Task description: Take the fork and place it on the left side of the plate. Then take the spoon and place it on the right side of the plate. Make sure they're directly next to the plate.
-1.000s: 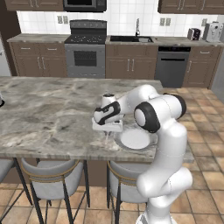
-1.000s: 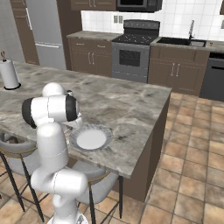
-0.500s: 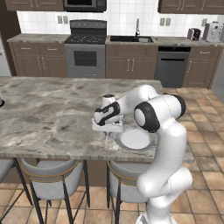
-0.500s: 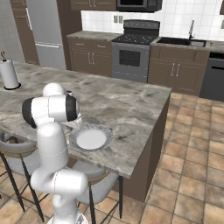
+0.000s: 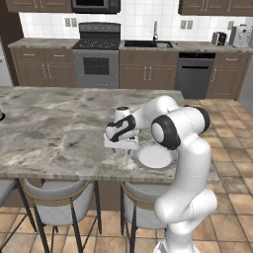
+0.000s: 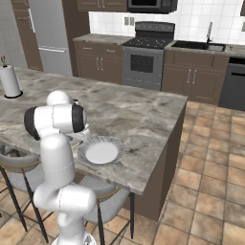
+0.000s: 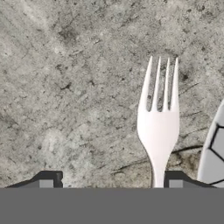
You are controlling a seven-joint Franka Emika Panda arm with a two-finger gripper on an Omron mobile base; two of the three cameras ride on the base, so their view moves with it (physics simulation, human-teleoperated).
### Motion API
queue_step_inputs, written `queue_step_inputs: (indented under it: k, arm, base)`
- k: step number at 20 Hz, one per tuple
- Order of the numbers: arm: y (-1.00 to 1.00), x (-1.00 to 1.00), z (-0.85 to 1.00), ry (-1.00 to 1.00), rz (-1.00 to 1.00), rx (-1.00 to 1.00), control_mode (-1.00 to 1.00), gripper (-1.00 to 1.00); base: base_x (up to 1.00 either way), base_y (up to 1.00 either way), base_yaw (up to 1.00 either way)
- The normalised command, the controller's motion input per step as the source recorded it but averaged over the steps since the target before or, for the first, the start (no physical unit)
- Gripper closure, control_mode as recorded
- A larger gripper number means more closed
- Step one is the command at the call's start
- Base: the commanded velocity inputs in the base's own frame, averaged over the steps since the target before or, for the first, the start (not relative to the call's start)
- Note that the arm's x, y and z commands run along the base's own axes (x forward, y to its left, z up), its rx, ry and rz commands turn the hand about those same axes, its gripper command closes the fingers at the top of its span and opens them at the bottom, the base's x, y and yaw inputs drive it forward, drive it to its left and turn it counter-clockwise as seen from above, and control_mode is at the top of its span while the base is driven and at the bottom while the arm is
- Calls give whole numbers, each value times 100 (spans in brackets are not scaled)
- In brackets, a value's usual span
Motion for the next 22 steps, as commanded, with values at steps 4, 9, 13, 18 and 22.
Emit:
queue_step_inputs:
  k: [4, 9, 13, 18, 22]
  arm:
    - [5, 0, 2, -1, 0, 0, -100, -100]
    - [13, 0, 22, -3, 0, 0, -100, -100]
    - [21, 0, 27, -1, 0, 0, -100, -100]
    - [15, 0, 22, 0, 0, 0, -100, -100]
    - [5, 0, 18, 0, 1, 0, -100, -100]
  base:
    - [0, 0, 0]
    - [0, 0, 0]
    - [0, 0, 0]
    - [0, 0, 0]
    - [0, 0, 0]
